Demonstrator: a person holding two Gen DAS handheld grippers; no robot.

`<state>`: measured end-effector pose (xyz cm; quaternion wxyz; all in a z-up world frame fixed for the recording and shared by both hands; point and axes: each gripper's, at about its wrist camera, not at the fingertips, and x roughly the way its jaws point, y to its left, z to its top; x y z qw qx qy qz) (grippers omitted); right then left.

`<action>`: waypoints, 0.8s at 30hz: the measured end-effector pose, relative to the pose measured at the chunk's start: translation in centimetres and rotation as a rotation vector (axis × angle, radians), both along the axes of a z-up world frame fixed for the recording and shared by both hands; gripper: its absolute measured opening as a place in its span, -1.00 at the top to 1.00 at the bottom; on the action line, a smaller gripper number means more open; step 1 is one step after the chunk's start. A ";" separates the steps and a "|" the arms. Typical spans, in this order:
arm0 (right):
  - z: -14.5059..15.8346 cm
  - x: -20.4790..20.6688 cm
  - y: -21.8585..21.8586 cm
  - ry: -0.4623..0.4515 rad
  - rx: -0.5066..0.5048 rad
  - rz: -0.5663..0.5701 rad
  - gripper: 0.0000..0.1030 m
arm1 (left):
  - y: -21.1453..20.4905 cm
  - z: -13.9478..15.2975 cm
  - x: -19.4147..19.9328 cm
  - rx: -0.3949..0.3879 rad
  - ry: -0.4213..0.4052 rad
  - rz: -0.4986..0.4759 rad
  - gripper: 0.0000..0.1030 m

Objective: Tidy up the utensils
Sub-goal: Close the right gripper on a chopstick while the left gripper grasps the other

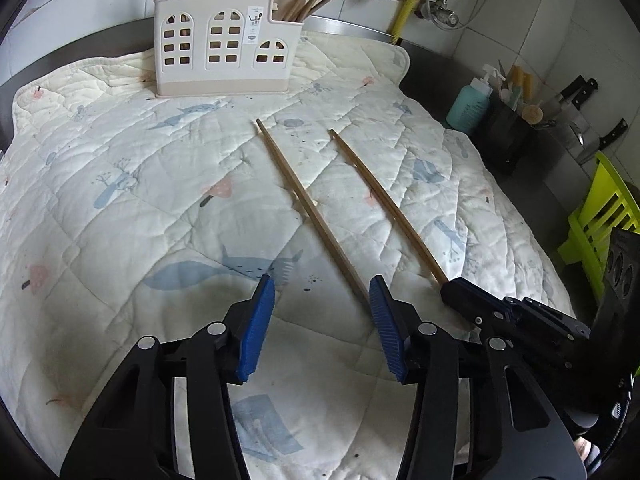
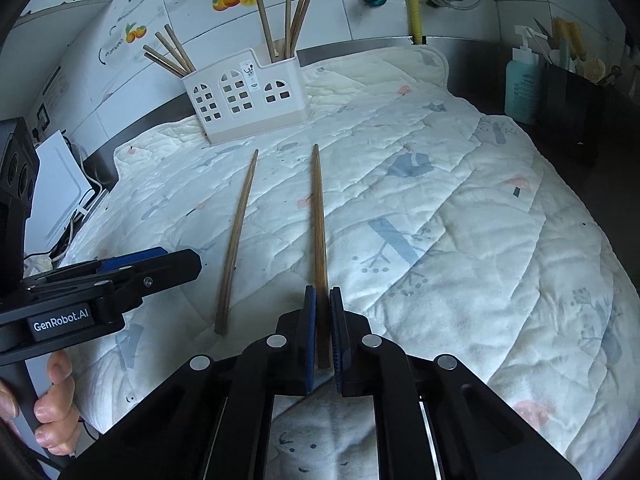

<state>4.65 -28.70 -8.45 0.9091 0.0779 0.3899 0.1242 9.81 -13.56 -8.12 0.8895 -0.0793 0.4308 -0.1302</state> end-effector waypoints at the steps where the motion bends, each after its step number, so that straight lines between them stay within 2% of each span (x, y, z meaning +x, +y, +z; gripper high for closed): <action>1: 0.0 -0.1 -0.2 0.001 -0.003 0.000 0.86 | -0.3 -0.1 -0.1 -0.008 0.002 0.002 0.14; 3: -0.1 -0.2 -0.5 0.002 -0.004 -0.001 0.86 | -1.0 -0.4 -0.2 -0.022 0.004 -0.002 0.31; 8: -0.3 -0.4 -0.8 0.001 0.007 -0.002 0.86 | -2.3 -0.9 -0.2 -0.028 0.005 0.000 0.53; 10: -0.4 -0.3 -0.8 0.000 0.010 -0.002 0.86 | -2.8 -1.1 -0.1 -0.016 0.004 0.001 0.54; 14: -0.4 -0.4 -0.9 -0.002 0.016 -0.003 0.86 | -3.0 -1.5 0.0 0.028 -0.002 0.025 0.74; 18: -0.4 -0.4 -0.8 -0.003 0.015 -0.003 0.86 | -2.6 -1.4 -0.1 0.061 -0.012 0.031 0.80; 24: -0.4 -0.5 -0.8 -0.005 0.013 -0.005 0.85 | -1.8 -1.5 0.2 0.027 0.013 0.033 0.79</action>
